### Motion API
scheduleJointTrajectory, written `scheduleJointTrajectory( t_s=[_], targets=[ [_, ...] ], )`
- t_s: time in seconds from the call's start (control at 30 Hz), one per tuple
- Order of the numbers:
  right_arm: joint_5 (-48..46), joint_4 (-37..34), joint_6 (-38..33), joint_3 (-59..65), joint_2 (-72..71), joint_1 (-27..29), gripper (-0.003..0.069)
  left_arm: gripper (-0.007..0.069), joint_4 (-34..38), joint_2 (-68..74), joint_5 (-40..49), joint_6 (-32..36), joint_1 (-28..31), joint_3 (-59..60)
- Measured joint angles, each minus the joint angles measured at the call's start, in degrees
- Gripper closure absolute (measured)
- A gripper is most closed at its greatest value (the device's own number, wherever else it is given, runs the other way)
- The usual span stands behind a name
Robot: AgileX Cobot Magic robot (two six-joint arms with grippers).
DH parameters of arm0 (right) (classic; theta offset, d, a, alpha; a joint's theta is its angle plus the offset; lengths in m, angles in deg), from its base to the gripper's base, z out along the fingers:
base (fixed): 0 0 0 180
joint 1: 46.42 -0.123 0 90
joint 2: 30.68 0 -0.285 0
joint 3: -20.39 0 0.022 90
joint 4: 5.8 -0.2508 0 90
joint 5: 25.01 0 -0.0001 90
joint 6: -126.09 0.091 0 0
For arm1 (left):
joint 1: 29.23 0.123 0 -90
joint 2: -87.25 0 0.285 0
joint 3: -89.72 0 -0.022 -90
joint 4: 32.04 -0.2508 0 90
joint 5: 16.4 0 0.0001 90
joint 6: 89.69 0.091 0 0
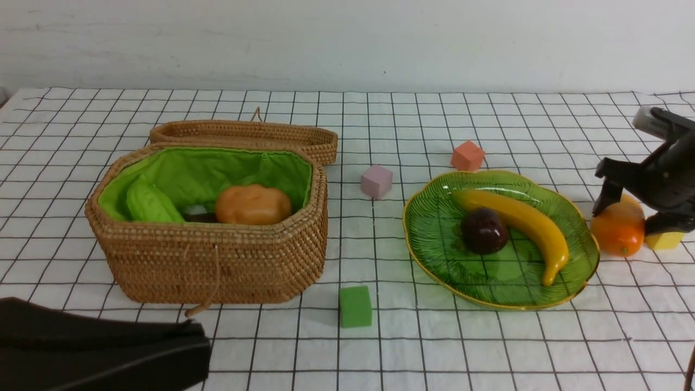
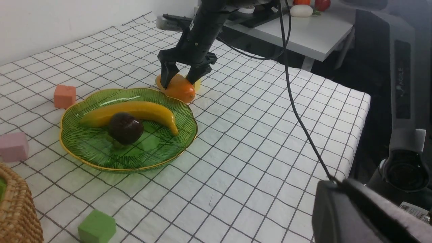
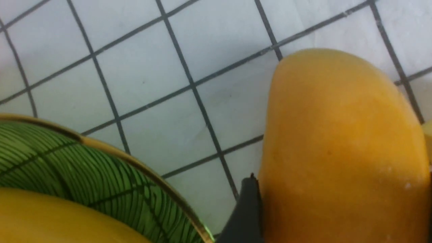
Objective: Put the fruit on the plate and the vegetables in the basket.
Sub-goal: Use the right arm to grab a mango and put it into the right plate
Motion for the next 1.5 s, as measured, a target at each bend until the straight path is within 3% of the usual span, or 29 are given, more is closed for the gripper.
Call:
scheduleJointTrajectory(
  t_s=[0.8, 1.13, 1.23, 1.5],
  targets=[
    [2.1, -6.1, -2.3, -3.8, 5.9, 0.0, 0.0079, 0.0631, 0.1, 0.0, -0.9, 0.1, 0.0, 0.0],
    [-4.3, 1.7, -3.2, -3.8, -3.4, -0.1, 0.0082, 0.0631, 1.3, 0.2, -0.8, 0.2, 0.0, 0.0],
    [-9.1, 0.0, -6.9, -3.4, -9.0, -2.2, 0.0082, 0.0631, 1.3, 0.4, -1.1, 0.2, 0.0, 0.0],
    [-14.3, -5.4, -22.1, 3.7, -13.0, -15.5, 0.0082, 0.0631, 1.3, 0.4, -0.8, 0.2, 0.0, 0.0]
  ],
)
